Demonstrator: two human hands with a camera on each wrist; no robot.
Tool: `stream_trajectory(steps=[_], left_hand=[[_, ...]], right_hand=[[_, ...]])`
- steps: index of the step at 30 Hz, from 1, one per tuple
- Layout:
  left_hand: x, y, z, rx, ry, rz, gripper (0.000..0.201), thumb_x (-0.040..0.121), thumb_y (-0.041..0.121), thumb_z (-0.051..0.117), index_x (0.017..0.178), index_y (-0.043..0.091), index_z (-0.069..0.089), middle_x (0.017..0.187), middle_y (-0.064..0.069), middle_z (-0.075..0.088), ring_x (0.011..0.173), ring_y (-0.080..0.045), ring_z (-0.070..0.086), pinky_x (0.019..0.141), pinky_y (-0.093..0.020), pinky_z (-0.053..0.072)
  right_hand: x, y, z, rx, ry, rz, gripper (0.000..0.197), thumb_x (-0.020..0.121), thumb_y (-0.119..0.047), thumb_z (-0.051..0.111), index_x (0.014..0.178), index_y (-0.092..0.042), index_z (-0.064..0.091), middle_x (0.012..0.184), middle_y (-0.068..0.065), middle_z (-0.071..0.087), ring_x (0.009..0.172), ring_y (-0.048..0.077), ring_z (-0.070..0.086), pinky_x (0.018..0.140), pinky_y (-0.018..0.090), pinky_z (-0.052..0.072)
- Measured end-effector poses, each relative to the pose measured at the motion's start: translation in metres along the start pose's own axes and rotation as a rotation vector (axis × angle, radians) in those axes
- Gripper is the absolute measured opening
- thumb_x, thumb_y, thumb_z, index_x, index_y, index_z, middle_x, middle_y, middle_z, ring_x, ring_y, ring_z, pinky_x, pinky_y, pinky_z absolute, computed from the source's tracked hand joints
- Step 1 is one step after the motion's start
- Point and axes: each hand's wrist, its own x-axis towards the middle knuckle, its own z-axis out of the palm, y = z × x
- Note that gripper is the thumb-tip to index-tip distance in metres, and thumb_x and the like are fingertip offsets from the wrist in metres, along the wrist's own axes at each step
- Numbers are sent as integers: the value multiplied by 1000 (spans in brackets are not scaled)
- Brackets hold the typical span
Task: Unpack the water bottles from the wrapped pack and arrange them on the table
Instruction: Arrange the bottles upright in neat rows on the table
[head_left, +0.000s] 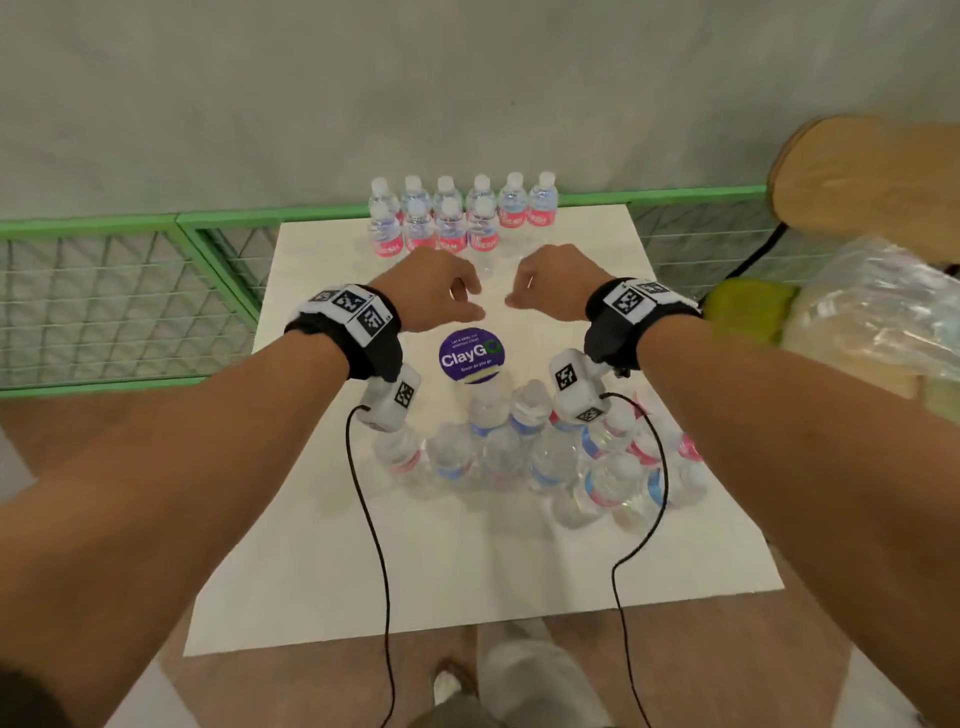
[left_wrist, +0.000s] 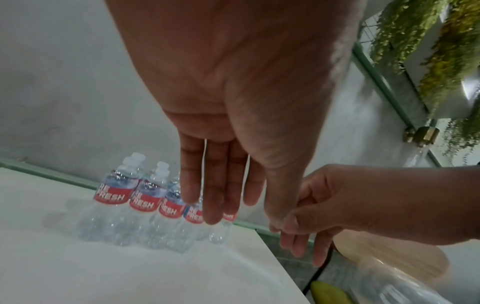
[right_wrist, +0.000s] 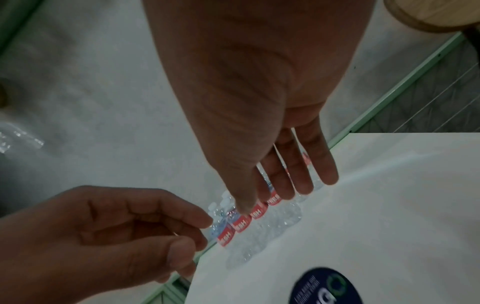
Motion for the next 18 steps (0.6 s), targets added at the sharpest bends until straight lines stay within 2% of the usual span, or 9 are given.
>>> stream_trajectory(steps=[3,6,9,11,13,15,18], left_hand=[[-23,14,23,20,-94,13,42,85,38,75,119,15,69,106,-2,71,88,-17,64,72,-21,40],[-39,22,48,42,-148,27,46,84,36,77,124,16,67,116,-4,69,97,-20,62,76,-22,38],[-49,27,68,57,-188,36,43,84,32,76,125,19,68,114,-3,69,84,-12,53,74,-20,37],[-51,29,80,67,-206,27,43,85,29,75,126,20,67,114,-3,69,82,-11,51,75,-22,39],[-51,31,84,70,-188,10,42,85,26,75,125,20,67,117,-2,67,87,-15,56,77,-24,41],[-49,31,88,93,-164,7,39,84,22,75,122,20,68,116,-2,66,97,-20,61,76,-25,40],[-47,29,90,112,-145,16,33,83,18,75,116,18,69,109,-2,66,97,-22,62,73,-26,40]], right_hand=[[-36,-5,19,-28,-125,17,29,84,-40,74,96,-14,74,98,3,71,94,24,66,82,35,54],[-61,-10,37,-139,-211,1,33,87,-40,70,104,-12,74,106,7,70,95,27,65,86,37,54],[-71,-10,52,-198,-248,-9,32,86,-37,70,107,-13,72,111,9,67,98,29,64,87,38,54],[-74,-7,56,-168,-242,17,30,81,-35,75,106,-20,69,111,6,67,96,27,64,84,38,55],[-76,-5,58,-185,-229,22,33,79,-34,74,109,-24,66,111,4,66,98,27,64,84,38,53],[-76,-4,61,-221,-210,9,33,81,-32,72,112,-23,64,111,4,65,100,27,63,85,38,50],[-76,-3,63,-234,-185,-13,32,83,-28,70,112,-20,62,109,6,64,97,28,62,81,36,46]])
